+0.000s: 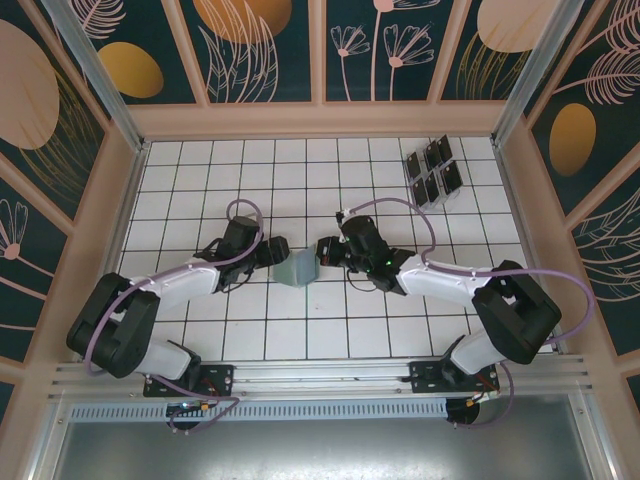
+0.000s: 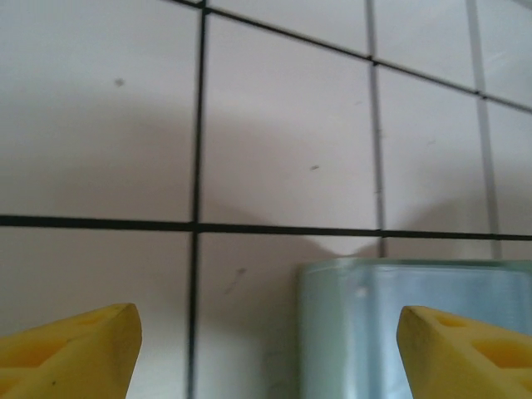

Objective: Put the credit cards into the card holder
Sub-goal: Open the card holder at the center of the table.

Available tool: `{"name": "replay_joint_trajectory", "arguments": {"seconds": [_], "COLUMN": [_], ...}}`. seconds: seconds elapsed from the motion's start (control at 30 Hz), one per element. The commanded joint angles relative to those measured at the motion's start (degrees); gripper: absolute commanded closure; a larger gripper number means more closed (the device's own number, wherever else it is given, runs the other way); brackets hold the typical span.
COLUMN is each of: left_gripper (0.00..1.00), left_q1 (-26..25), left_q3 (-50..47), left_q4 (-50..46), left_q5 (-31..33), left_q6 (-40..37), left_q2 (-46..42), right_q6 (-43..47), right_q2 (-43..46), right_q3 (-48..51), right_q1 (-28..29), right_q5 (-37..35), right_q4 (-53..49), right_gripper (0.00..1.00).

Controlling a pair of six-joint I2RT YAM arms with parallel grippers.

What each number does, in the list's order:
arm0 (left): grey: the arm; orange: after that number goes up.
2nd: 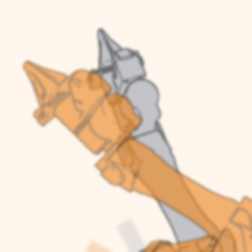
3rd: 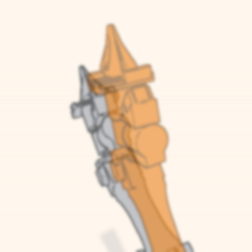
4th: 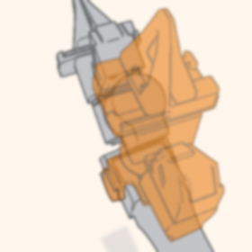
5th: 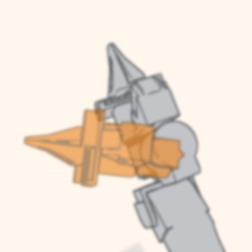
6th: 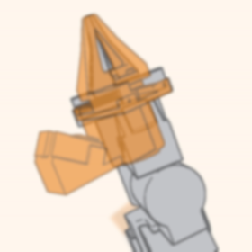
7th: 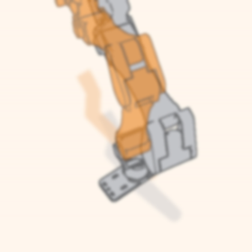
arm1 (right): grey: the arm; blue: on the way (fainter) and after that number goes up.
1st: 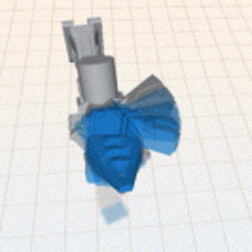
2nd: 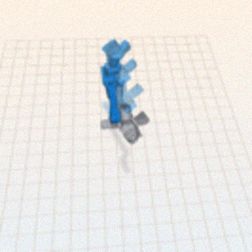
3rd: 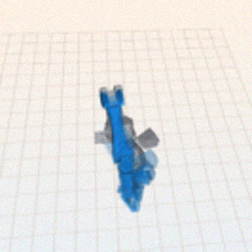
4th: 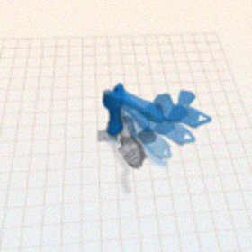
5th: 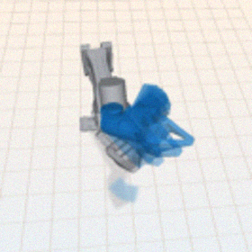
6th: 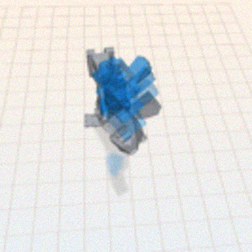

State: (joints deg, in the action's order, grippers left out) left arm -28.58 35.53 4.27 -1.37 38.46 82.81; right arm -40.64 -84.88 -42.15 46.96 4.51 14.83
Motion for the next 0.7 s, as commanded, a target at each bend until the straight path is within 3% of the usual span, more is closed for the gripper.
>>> {"name": "replay_joint_trajectory", "arguments": {"seconds": [0.0,0.27,0.37,0.67], "left_gripper": [0.20,0.20,0.20,0.18], "left_q1": [-0.69,-1.48,-1.52,-1.52], "left_q3": [2.33,2.32,1.08,-1.87], "left_q4": [-5.98,-6.78,-6.39,-4.98], "left_q5": [5.95,5.70,4.65,4.66], "left_q6": [-4.08,-5.13,-4.53,-3.39], "left_q2": [1.91,4.78,3.85,4.19], "right_q6": [-1.07,-2.96,-3.81,-4.95], "right_q2": [-0.09,-1.86,-1.84,5.00], "right_q3": [2.94,9.18,11.16,12.96], "right_q1": [-0.97,-3.95,-4.97,-5.42], "right_q5": [-1.26,-1.32,-2.01,-2.32], "right_q4": [3.08,7.21,7.24,3.16], "right_gripper": [1.00,1.00,0.89,0.70]}}
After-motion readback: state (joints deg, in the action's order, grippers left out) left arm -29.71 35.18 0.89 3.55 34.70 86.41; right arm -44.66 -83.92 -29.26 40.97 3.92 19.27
